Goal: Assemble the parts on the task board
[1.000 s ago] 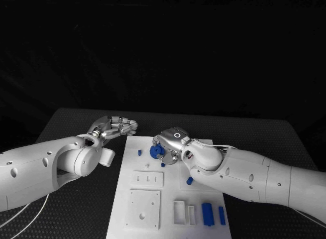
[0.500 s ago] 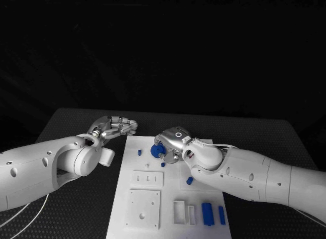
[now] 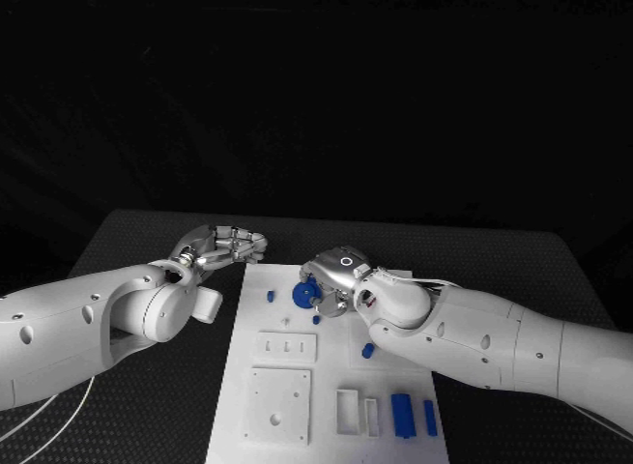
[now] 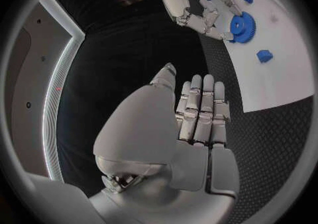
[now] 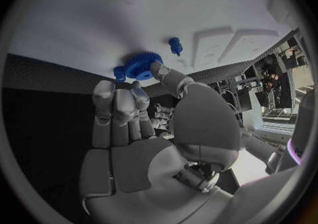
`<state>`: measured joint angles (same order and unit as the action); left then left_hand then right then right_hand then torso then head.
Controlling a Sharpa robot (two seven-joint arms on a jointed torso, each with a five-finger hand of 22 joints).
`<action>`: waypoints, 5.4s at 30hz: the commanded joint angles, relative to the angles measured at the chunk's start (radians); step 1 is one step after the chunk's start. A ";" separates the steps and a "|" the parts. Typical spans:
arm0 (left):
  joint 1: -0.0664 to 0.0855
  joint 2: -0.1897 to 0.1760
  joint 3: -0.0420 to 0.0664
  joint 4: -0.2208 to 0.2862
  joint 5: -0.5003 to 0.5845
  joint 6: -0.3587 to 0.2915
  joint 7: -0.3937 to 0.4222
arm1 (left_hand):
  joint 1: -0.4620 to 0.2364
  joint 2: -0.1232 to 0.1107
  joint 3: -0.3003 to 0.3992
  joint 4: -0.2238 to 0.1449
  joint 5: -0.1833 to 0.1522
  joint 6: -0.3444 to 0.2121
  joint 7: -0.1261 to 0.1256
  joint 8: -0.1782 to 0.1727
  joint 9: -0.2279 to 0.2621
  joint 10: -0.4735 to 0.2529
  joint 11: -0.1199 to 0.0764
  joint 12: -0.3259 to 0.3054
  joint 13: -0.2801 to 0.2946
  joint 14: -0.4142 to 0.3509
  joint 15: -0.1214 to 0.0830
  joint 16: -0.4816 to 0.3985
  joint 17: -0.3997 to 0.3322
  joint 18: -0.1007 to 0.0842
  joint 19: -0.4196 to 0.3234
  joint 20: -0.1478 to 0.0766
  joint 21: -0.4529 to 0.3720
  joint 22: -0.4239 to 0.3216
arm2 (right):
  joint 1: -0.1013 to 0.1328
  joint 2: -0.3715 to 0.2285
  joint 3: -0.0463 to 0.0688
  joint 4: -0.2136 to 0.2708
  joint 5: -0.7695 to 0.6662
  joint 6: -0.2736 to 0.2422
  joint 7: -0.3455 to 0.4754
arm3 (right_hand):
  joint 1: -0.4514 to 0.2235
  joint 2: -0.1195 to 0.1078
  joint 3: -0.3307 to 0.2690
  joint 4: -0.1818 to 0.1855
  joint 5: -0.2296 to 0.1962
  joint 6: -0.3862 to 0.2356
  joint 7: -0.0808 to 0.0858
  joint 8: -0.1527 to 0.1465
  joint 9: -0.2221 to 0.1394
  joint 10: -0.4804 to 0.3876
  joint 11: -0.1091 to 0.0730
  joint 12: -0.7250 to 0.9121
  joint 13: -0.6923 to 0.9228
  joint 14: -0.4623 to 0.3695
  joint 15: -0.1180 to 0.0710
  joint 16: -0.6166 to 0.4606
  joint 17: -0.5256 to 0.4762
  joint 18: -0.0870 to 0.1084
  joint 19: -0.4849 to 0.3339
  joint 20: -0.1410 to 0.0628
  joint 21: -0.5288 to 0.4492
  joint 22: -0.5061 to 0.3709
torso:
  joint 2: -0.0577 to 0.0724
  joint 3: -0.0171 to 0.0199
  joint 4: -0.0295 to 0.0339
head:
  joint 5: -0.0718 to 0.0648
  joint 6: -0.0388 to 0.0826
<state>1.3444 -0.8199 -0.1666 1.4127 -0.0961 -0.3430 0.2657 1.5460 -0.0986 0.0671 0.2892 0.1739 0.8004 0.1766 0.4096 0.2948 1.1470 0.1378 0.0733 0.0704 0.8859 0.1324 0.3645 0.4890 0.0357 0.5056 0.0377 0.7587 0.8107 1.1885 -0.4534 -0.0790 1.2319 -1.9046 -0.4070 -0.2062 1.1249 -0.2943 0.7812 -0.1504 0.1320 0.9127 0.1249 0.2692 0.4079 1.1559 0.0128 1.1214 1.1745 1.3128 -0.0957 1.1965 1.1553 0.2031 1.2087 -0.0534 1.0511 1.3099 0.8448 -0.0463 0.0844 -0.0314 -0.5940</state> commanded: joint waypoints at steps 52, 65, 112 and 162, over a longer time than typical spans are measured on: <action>-0.017 0.019 0.000 -0.059 -0.020 0.039 0.013 | -0.002 -0.005 -0.001 -0.001 -0.011 0.006 0.005 -0.006 0.002 0.007 -0.002 0.001 0.002 0.015 0.004 0.000 0.010 -0.006 -0.001 -0.002 0.003 0.010 | 0.045 -0.315 0.087 0.032 0.590 0.096 0.385 | -0.095 0.077 -0.257 -0.095 0.046 -0.023 0.014 0.039 0.018 -0.036 0.013 0.004 0.003 -0.033 0.013 -0.005 -0.002 0.059 -0.051 0.007 0.002 0.007 | -0.023 0.0292 -0.0490 | -0.010 0.015; -0.024 0.022 0.000 -0.063 -0.021 0.043 0.013 | 0.000 -0.008 -0.004 -0.001 -0.014 0.004 0.006 -0.007 0.002 0.006 -0.001 -0.001 0.001 0.014 0.004 -0.001 0.011 -0.006 -0.001 -0.002 0.002 0.011 | -0.005 -0.285 0.087 -0.115 0.559 0.099 0.413 | -0.068 0.072 -0.285 -0.122 0.062 -0.032 0.016 0.031 0.013 -0.054 0.015 0.001 0.002 -0.052 0.015 -0.010 -0.001 0.059 -0.070 0.013 -0.007 0.007 | -0.023 0.0318 -0.0491 | -0.013 0.005; -0.026 0.012 0.000 -0.058 -0.023 0.045 0.010 | 0.002 -0.007 -0.005 0.000 -0.014 0.002 0.007 -0.008 0.002 0.004 0.000 -0.002 0.000 0.013 0.005 -0.002 0.011 -0.007 -0.002 -0.001 0.001 0.011 | -0.082 -0.250 0.087 -0.161 0.523 0.104 0.414 | -0.037 0.105 -0.291 -0.119 0.073 0.017 0.006 0.049 0.015 -0.061 0.006 0.006 -0.005 -0.060 0.007 -0.007 -0.001 0.059 -0.075 0.019 -0.010 0.007 | -0.024 0.0269 -0.0474 | -0.010 -0.023; -0.026 0.008 0.000 -0.068 -0.029 0.037 -0.003 | 0.006 -0.010 -0.008 -0.001 -0.013 -0.008 0.011 -0.014 0.001 -0.002 0.003 -0.006 -0.001 0.012 0.005 -0.004 0.013 -0.007 -0.002 -0.001 -0.001 0.013 | -0.082 -0.242 0.087 -0.166 0.537 0.114 0.374 | -0.021 0.172 -0.110 -0.047 -0.083 0.157 -0.044 0.094 0.021 -0.035 -0.041 0.012 -0.013 -0.046 -0.032 0.004 -0.005 0.059 -0.064 0.018 0.004 0.012 | -0.024 0.0269 -0.0490 | -0.006 -0.030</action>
<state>1.3180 -0.8122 -0.1670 1.3439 -0.1197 -0.3130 0.2601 1.5446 -0.1080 0.0671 0.2892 0.1656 0.7983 0.1859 0.3980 0.2953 1.1471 0.1377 0.0733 0.0708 0.8953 0.1342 0.3607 0.5007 0.0305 0.5057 0.0377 0.7587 0.8226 1.1098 -0.6949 0.0099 1.0666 -1.3754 -0.3135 0.1878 1.1018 -0.1350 0.6653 -0.1975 0.0500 1.0308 0.0599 0.3480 0.4214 1.1184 -0.0220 1.1269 1.1614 1.2652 -0.1234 1.1966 1.1507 0.2313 1.1398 -0.0344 1.0513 1.3101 0.8198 -0.0192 0.0352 -0.0379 -0.6234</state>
